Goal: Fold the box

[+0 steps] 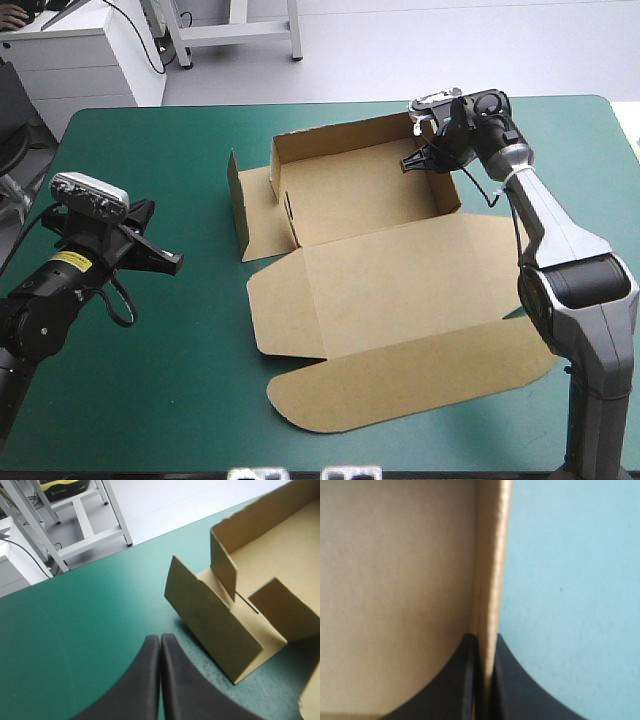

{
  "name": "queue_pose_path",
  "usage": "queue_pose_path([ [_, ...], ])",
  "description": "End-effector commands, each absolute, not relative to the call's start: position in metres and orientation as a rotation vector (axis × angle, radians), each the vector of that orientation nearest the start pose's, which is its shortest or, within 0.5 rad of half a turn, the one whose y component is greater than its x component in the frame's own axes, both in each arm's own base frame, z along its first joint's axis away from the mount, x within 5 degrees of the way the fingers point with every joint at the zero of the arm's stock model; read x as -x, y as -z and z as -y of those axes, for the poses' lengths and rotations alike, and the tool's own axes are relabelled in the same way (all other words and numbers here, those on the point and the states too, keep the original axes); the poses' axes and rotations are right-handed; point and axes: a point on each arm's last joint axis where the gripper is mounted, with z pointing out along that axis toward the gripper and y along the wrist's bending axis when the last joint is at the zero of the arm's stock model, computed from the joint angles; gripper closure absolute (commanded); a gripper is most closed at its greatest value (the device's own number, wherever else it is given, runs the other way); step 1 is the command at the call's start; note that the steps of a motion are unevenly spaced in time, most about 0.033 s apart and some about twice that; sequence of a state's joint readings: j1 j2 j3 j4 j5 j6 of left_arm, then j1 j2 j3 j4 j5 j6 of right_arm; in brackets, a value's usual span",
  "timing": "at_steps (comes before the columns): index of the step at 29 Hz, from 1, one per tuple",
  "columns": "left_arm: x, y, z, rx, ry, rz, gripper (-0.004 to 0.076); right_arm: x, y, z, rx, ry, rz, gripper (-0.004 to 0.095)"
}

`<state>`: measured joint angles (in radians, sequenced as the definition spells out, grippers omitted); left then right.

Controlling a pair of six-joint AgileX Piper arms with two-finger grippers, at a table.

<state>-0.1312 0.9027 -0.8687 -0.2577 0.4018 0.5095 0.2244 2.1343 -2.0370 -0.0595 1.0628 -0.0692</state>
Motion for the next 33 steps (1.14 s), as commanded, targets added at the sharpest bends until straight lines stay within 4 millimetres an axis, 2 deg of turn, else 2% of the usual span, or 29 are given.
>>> queue_pose_path([
  [1,-0.178,-0.380,0.031,-0.383,-0.004,-1.739,0.0732,-0.454,-0.255,-0.098,0.461,0.041,-2.844,0.0908],
  [7,-0.167,-0.355,0.028,-0.355,-0.016,-1.729,0.0732,-0.442,-0.264,-0.097,0.461,0.028,-2.846,0.0908],
  [15,-0.160,-0.350,0.027,-0.353,-0.015,-1.726,0.0732,-0.395,-0.272,-0.086,0.468,0.035,-2.918,0.0908],
  [21,-0.160,-0.350,0.027,-0.353,-0.015,-1.726,0.0732,-0.396,-0.279,-0.086,0.474,0.036,-2.894,0.0890],
  [23,-0.160,-0.350,0.027,-0.353,-0.015,-1.726,0.0732,-0.398,-0.284,-0.086,0.476,0.036,-2.877,0.0833],
  [28,-0.160,-0.350,0.027,-0.353,-0.015,-1.726,0.0732,-0.402,-0.300,-0.087,0.465,0.030,-2.819,0.0586],
  [31,-0.160,-0.350,0.027,-0.353,-0.015,-1.726,0.0732,-0.404,-0.305,-0.087,0.462,0.029,-2.800,0.0515],
  [33,-0.160,-0.350,0.027,-0.353,-0.015,-1.726,0.0732,-0.404,-0.306,-0.087,0.481,0.035,-2.795,0.0506],
])
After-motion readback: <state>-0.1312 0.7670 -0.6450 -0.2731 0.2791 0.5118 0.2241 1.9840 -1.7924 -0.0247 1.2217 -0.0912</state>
